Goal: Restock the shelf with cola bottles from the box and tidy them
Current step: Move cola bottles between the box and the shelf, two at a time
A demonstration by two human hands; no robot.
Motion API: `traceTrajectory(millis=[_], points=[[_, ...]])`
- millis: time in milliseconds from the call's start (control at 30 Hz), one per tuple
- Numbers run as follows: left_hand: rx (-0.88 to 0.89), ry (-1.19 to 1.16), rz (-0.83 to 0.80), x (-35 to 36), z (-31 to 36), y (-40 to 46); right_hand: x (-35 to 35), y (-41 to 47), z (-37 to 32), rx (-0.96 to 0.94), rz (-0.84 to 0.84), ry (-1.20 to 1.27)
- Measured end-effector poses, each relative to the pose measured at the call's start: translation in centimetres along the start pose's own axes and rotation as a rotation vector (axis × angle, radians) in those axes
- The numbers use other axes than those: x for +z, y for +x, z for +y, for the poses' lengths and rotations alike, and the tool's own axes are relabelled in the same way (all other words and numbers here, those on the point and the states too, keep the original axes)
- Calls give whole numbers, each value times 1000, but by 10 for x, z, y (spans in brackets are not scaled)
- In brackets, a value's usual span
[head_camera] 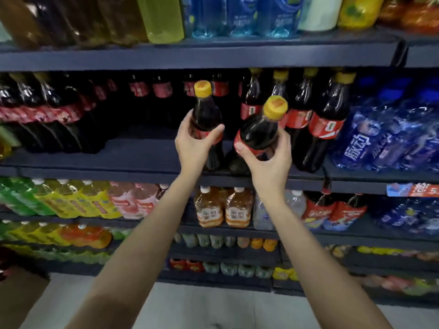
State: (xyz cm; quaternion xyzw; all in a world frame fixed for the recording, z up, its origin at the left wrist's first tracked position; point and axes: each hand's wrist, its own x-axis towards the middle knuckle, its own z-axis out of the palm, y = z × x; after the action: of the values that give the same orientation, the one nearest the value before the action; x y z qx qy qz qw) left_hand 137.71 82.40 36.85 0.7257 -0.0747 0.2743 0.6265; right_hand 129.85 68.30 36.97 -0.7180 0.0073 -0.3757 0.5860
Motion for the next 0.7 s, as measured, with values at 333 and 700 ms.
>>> traceTrajectory(millis=[333,700], points=[[10,1,-222,6,-46,100,84,27,16,-26,107,-256],[96,363,-425,-7,-112,81,100,20,46,96,-23,-694]])
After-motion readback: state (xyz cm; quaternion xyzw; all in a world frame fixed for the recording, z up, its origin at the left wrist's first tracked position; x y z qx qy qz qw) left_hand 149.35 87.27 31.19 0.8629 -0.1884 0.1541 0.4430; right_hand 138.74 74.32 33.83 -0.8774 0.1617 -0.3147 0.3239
